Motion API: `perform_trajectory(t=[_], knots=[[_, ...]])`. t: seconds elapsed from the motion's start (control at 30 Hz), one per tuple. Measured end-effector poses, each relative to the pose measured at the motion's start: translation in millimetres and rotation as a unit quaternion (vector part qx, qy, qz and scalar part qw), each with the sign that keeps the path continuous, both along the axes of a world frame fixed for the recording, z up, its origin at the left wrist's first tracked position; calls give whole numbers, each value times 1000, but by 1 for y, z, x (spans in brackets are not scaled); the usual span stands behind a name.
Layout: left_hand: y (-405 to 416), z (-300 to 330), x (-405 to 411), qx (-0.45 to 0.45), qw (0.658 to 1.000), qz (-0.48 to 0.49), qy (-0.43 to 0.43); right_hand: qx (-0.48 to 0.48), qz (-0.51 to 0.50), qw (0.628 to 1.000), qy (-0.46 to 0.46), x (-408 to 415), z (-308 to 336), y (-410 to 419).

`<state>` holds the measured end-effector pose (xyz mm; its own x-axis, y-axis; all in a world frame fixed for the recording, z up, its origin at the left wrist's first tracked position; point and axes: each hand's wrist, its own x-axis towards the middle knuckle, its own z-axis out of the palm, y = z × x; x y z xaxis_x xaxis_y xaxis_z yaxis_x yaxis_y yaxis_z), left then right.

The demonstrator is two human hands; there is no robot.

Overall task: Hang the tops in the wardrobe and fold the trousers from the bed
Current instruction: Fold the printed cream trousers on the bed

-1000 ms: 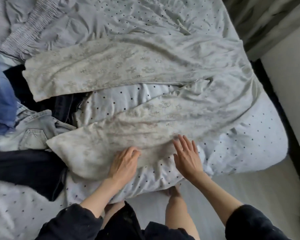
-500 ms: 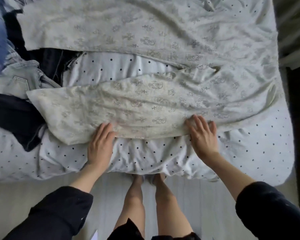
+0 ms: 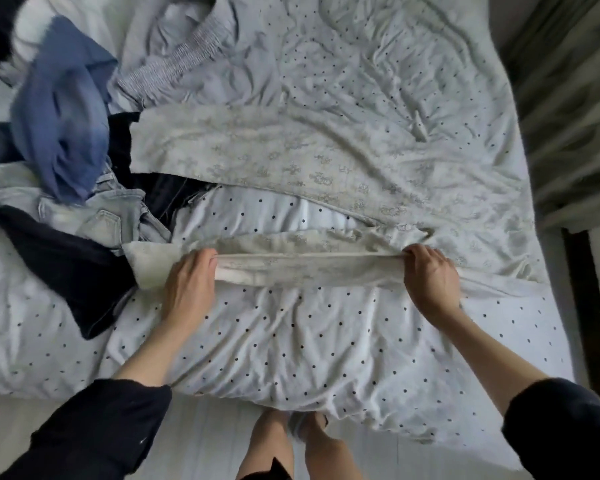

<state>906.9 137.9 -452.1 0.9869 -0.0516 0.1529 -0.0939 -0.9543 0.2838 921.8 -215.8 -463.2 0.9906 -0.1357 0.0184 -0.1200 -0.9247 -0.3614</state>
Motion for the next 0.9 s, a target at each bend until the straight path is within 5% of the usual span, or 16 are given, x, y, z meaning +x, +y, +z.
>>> perform_trajectory(t=[0.17, 0.43, 0.6, 0.9], knots=[[31, 29, 83, 38, 998, -43, -36, 31, -38, 998, -37, 69, 21, 1], [40, 38, 239, -66, 997, 4, -43, 48, -139, 989, -30, 188, 20, 20], [33, 18, 320, -48, 996, -13, -73, 28, -182, 982, -38, 251, 2, 17], [35, -44, 391, -23, 999, 15, 22, 75, -265, 960, 56, 306, -59, 12]])
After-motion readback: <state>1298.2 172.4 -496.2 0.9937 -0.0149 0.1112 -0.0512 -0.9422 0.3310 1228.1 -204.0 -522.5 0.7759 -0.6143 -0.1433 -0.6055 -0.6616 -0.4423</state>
